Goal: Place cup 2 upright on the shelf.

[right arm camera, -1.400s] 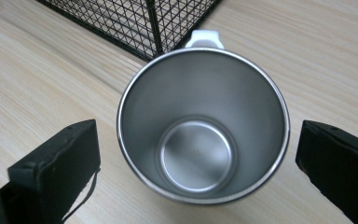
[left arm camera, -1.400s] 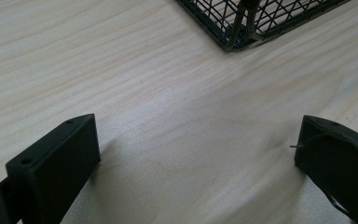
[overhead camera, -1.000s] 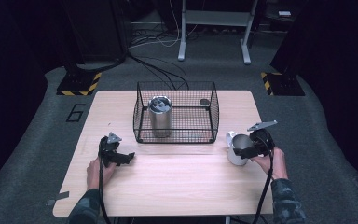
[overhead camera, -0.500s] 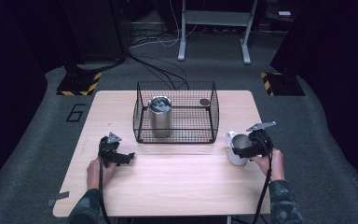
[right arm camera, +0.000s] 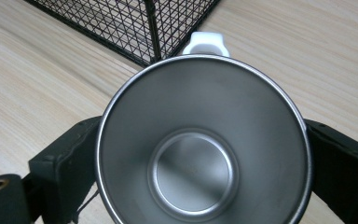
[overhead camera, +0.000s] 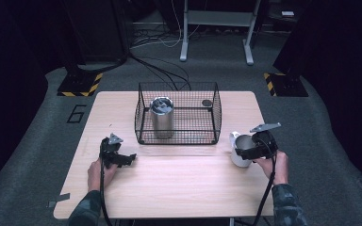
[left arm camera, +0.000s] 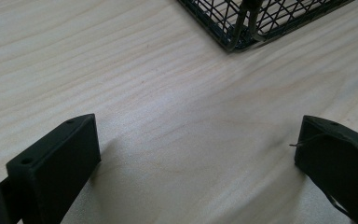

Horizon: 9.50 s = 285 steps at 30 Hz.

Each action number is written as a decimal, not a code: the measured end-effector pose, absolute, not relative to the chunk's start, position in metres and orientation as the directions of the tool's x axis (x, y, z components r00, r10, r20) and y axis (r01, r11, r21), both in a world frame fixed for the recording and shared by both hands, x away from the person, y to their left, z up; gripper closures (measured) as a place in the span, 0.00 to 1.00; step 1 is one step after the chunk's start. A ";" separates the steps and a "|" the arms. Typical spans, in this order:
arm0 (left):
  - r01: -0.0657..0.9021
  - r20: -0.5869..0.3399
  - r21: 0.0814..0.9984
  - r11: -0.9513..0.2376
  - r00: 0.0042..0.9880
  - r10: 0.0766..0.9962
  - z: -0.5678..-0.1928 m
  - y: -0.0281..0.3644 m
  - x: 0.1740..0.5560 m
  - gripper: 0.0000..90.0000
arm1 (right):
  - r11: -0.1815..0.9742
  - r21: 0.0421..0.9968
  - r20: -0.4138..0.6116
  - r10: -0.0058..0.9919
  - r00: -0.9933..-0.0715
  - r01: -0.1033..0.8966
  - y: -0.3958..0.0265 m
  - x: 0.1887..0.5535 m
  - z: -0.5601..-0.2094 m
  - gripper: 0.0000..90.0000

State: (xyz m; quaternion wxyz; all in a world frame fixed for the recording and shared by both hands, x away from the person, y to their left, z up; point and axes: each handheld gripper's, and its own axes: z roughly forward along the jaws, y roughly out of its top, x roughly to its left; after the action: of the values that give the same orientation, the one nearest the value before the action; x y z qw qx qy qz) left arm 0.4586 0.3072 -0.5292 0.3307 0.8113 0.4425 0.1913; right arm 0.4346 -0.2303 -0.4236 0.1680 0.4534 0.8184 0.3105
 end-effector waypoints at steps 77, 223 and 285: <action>0.591 0.018 0.706 -0.389 0.535 0.845 -0.529 0.307 0.459 0.00 | 0.464 0.723 -0.027 0.759 -0.651 0.511 -0.144 0.425 -0.347 0.06; 0.588 0.026 0.705 -0.397 0.538 0.843 -0.529 0.307 0.459 0.00 | 0.420 0.617 0.013 0.840 -0.543 0.665 -0.050 0.572 -0.413 0.06; 0.588 0.026 0.705 -0.397 0.538 0.843 -0.529 0.307 0.459 0.00 | 0.509 0.710 -0.033 0.714 -0.699 0.486 -0.079 0.477 -0.346 0.00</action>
State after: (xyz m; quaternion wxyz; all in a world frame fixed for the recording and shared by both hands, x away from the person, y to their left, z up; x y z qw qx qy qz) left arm 0.4592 0.3073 -0.5290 0.3286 0.8130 0.4399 0.1939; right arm 0.4774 -0.0786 -0.3463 0.1632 0.3517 0.8532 0.3490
